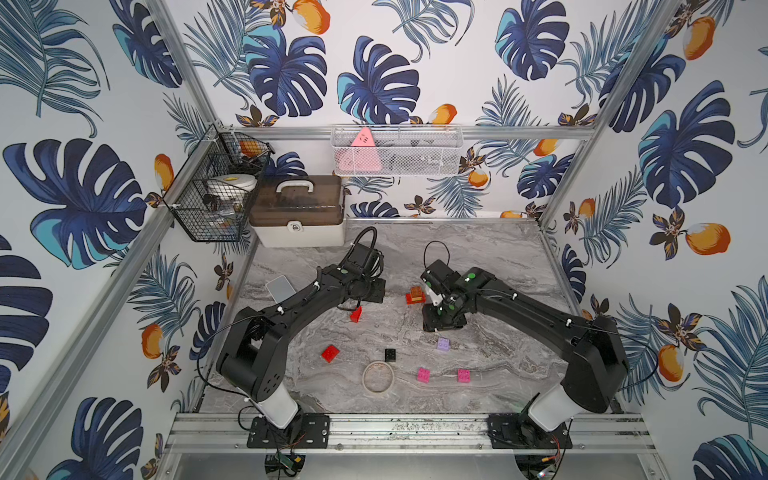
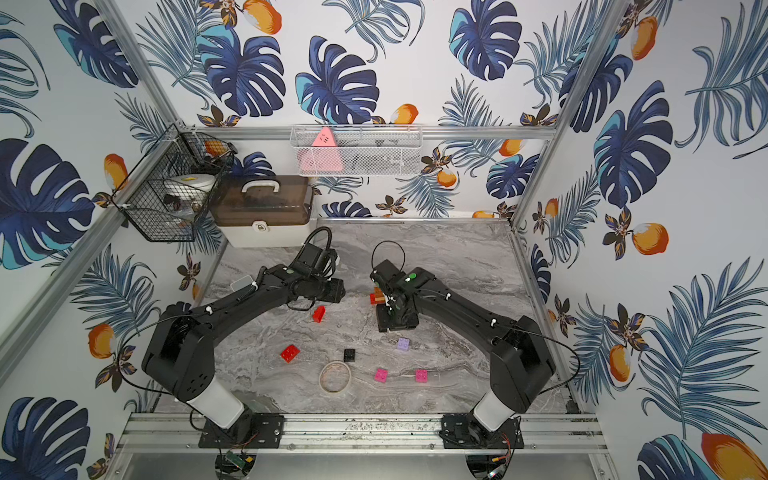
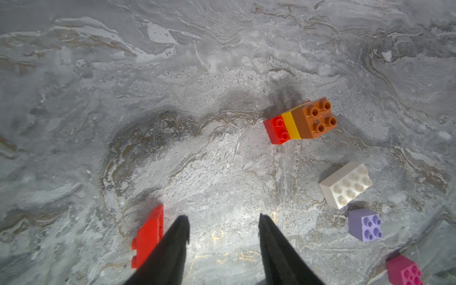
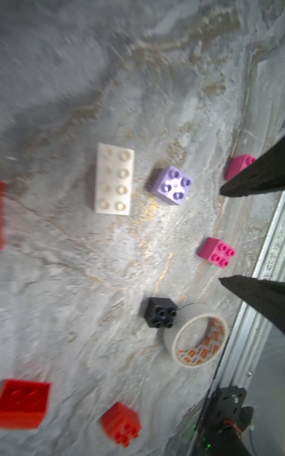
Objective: Assemble the number 1 with lego
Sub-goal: Pick up the lego brick from the center of the board.
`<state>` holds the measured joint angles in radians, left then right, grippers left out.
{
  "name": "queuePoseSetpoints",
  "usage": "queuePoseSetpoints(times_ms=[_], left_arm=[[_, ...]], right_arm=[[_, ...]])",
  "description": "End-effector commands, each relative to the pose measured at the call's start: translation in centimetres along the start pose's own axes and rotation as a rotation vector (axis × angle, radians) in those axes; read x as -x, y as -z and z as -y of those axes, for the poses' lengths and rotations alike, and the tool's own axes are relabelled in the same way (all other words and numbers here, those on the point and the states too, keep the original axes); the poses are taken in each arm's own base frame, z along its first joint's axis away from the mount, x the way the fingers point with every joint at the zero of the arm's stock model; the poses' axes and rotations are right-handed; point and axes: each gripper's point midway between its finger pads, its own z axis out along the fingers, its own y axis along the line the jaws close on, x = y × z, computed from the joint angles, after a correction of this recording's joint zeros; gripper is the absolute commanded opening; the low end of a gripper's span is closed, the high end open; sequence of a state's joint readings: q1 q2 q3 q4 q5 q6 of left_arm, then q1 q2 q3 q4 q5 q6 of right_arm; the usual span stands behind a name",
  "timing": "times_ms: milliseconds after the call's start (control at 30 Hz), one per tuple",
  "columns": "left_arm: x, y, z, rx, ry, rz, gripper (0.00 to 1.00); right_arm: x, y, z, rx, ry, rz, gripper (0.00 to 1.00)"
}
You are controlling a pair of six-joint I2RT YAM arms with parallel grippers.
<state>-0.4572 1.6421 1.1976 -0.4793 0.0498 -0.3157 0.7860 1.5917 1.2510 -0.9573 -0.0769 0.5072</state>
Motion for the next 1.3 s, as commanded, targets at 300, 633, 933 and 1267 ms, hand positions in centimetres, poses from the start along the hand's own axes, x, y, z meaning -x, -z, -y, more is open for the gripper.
queuePoseSetpoints(times_ms=[300,633,933,1267], left_arm=[[-0.3,0.3,1.0,0.022,-0.050,0.014,0.54],[-0.5,0.0,1.5,-0.013,-0.034,-0.006,0.54],[-0.4,0.2,1.4,-0.014,-0.034,-0.001,0.54],[-0.4,0.1,1.3,-0.005,-0.040,-0.005,0.54]], right_arm=[[-6.8,-3.0,-0.6,0.010,-0.256,-0.059,0.61],[-7.5,-6.1,-1.7,0.035,-0.327,-0.078,0.56],[-7.0,-7.2,-2.5,-0.003,-0.308,-0.066,0.54],[-7.9,-8.4,-1.8,-0.075,-0.259,-0.097,0.39]])
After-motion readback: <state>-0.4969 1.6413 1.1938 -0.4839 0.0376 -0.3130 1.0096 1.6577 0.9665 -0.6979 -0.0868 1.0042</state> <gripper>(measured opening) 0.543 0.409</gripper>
